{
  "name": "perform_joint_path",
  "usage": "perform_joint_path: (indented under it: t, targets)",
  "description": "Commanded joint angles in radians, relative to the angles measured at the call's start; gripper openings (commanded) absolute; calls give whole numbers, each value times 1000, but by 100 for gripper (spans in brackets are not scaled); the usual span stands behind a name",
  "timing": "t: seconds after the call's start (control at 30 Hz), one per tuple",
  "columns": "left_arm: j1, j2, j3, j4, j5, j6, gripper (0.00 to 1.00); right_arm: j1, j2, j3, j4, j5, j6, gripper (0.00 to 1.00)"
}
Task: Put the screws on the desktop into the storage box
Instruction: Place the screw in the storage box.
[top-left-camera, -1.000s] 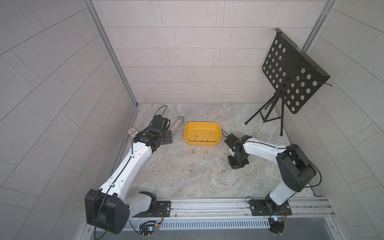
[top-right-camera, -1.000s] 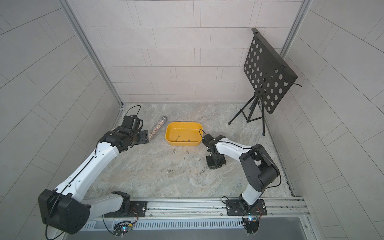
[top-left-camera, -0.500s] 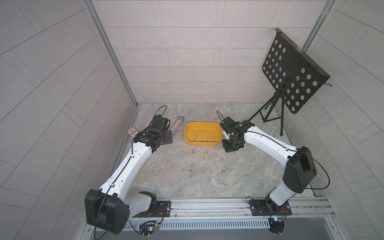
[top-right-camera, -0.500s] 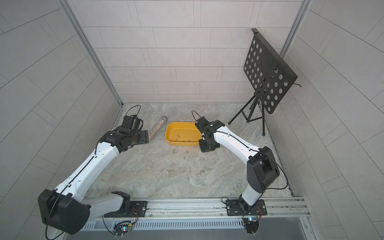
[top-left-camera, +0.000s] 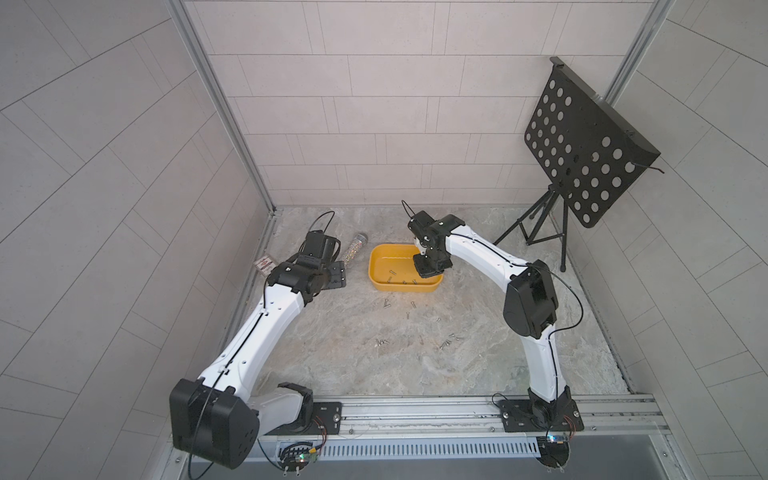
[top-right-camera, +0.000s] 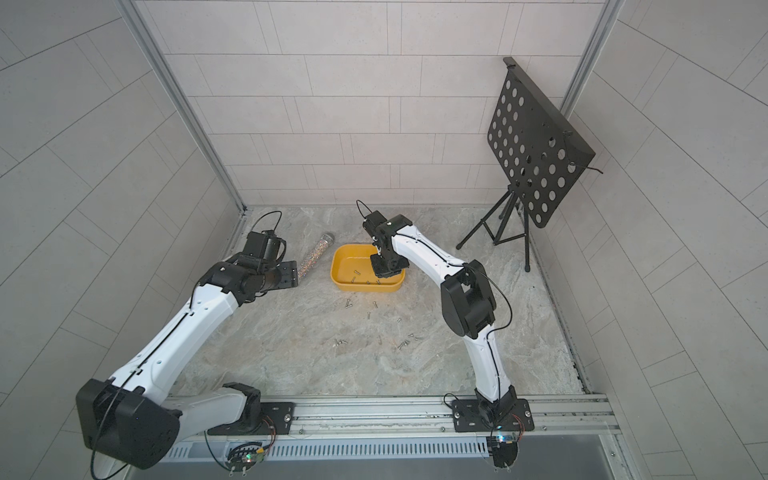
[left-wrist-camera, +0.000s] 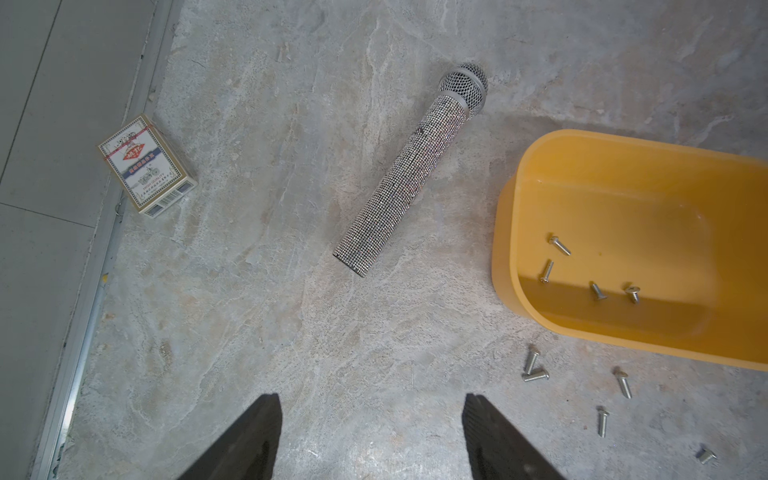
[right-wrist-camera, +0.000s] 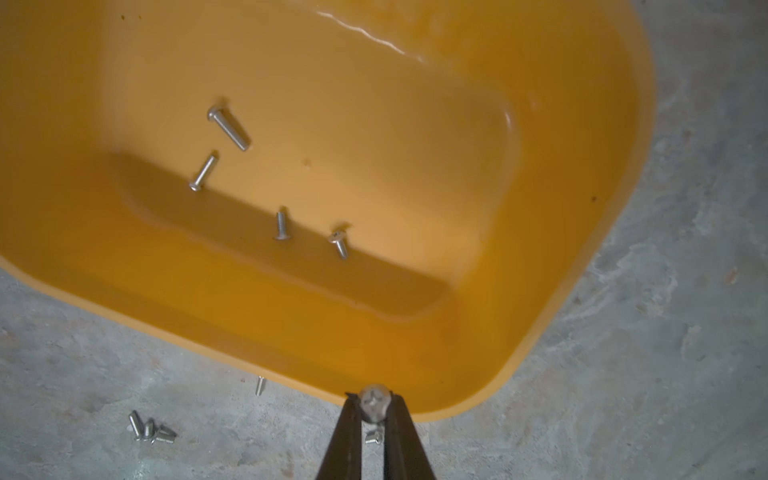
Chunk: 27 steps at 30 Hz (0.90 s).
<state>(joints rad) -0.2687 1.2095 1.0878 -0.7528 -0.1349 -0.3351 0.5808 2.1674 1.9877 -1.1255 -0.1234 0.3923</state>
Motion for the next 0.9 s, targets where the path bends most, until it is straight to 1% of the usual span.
perform_joint_path:
  t: [0.0, 0.1, 0.2, 0.37, 0.57, 0.73, 0.8, 0.87]
  targets:
    - [5, -18, -7, 0, 0, 4, 76, 4, 70, 79, -63, 1, -16, 0]
    - [4, -19, -8, 0, 1, 5, 76, 5, 140, 145, -87, -2, -22, 0]
    - [5, -19, -9, 0, 3, 4, 76, 5, 177, 182, -92, -9, -24, 3]
    - [4, -17, -8, 0, 9, 4, 76, 4, 210, 236, -120, -5, -35, 6]
    - [5, -17, -9, 0, 6, 4, 76, 5, 209, 244, -120, -5, -36, 11]
    - [5, -16, -8, 1, 9, 4, 76, 5, 207, 271, -131, 2, -36, 23]
    - [5, -16, -8, 0, 7, 4, 76, 6, 205, 284, -137, 4, -36, 30]
    - [4, -15, -9, 1, 6, 4, 76, 6, 201, 296, -141, 7, -36, 32]
